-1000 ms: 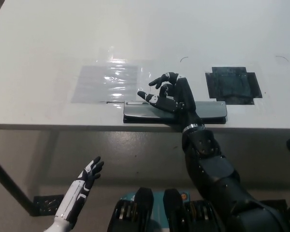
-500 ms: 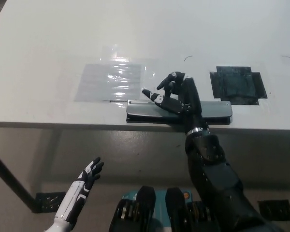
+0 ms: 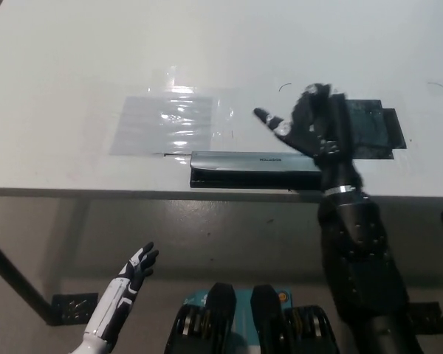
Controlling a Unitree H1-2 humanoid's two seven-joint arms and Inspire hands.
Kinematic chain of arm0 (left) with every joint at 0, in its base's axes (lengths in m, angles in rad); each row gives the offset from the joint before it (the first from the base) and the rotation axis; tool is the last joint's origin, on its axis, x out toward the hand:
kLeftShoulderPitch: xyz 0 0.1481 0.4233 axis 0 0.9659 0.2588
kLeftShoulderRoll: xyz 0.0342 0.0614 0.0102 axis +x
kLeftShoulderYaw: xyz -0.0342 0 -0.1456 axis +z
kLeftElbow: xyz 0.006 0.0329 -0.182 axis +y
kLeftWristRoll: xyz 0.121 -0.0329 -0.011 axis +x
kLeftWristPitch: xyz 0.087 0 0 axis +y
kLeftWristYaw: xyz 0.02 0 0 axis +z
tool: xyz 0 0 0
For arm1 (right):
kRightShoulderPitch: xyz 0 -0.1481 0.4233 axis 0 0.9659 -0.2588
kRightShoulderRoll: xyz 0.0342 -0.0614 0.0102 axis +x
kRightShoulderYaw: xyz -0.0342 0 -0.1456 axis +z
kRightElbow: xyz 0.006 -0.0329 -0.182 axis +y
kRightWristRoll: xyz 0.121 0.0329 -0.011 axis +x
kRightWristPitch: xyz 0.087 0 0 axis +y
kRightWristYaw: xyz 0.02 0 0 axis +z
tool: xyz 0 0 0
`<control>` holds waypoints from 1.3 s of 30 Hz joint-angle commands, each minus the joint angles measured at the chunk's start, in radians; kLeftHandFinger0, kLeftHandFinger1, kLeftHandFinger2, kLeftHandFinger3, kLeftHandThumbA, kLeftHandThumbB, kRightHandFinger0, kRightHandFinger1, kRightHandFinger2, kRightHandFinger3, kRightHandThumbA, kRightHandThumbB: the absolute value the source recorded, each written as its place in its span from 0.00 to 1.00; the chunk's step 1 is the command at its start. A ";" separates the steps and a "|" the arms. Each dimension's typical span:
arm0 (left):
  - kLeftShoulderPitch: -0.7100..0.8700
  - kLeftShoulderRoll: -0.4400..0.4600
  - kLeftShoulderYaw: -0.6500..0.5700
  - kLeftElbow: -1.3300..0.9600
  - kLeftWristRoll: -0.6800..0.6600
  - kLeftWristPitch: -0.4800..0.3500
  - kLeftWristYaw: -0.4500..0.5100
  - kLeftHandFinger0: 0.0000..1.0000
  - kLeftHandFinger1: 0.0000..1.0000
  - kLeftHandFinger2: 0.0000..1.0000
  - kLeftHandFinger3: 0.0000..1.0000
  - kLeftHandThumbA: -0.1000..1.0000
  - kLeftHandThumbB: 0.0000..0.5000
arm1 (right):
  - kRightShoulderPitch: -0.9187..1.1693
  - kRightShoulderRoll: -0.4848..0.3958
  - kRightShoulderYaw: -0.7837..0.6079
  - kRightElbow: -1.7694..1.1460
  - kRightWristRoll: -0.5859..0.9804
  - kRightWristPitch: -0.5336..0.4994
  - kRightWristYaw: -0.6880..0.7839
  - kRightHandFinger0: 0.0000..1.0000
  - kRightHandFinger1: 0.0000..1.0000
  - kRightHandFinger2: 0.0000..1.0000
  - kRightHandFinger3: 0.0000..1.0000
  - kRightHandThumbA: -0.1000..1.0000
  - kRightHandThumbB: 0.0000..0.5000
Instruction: The paper pin puncher is placed at the center of the table and close to the robot and the robot uses its right fist to press on the paper pin puncher
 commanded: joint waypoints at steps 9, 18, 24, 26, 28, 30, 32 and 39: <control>-0.024 0.012 0.009 -0.034 -0.004 -0.018 -0.014 1.00 1.00 1.00 1.00 1.00 0.67 | 0.402 -0.262 0.056 -1.093 0.109 0.277 0.143 0.73 0.84 1.00 1.00 1.00 0.44; -0.039 0.004 -0.009 -0.017 -0.002 -0.033 -0.026 1.00 1.00 1.00 1.00 1.00 0.67 | 0.752 -0.261 0.117 -0.808 0.058 0.079 0.171 1.00 1.00 1.00 1.00 1.00 0.39; -0.040 0.001 -0.023 -0.020 0.010 -0.021 -0.028 1.00 1.00 1.00 1.00 1.00 0.68 | 0.842 -0.232 0.132 -0.597 0.012 0.091 0.131 1.00 1.00 1.00 1.00 1.00 0.58; -0.044 -0.001 -0.025 -0.016 0.011 -0.025 -0.026 1.00 1.00 1.00 1.00 1.00 0.69 | 0.847 -0.234 0.134 -0.556 0.015 0.093 0.139 1.00 1.00 1.00 1.00 1.00 0.58; -0.047 0.000 -0.027 -0.012 0.014 -0.027 -0.027 1.00 1.00 1.00 1.00 1.00 0.69 | 0.845 -0.226 0.141 -0.491 0.056 0.078 0.164 1.00 1.00 1.00 1.00 1.00 0.58; -0.055 0.000 -0.026 -0.007 0.007 -0.032 -0.029 1.00 1.00 1.00 1.00 1.00 0.68 | 0.832 -0.216 0.148 -0.458 0.038 0.067 0.162 1.00 1.00 1.00 1.00 1.00 0.59; -0.054 0.000 -0.025 -0.012 0.010 -0.031 -0.028 1.00 1.00 1.00 1.00 1.00 0.67 | 0.820 -0.207 0.155 -0.445 0.029 0.078 0.166 1.00 1.00 1.00 1.00 1.00 0.64; -0.053 0.002 -0.025 -0.013 0.017 -0.035 -0.028 1.00 1.00 1.00 1.00 1.00 0.66 | 0.787 -0.202 0.168 -0.405 0.034 0.083 0.197 1.00 1.00 1.00 1.00 1.00 0.66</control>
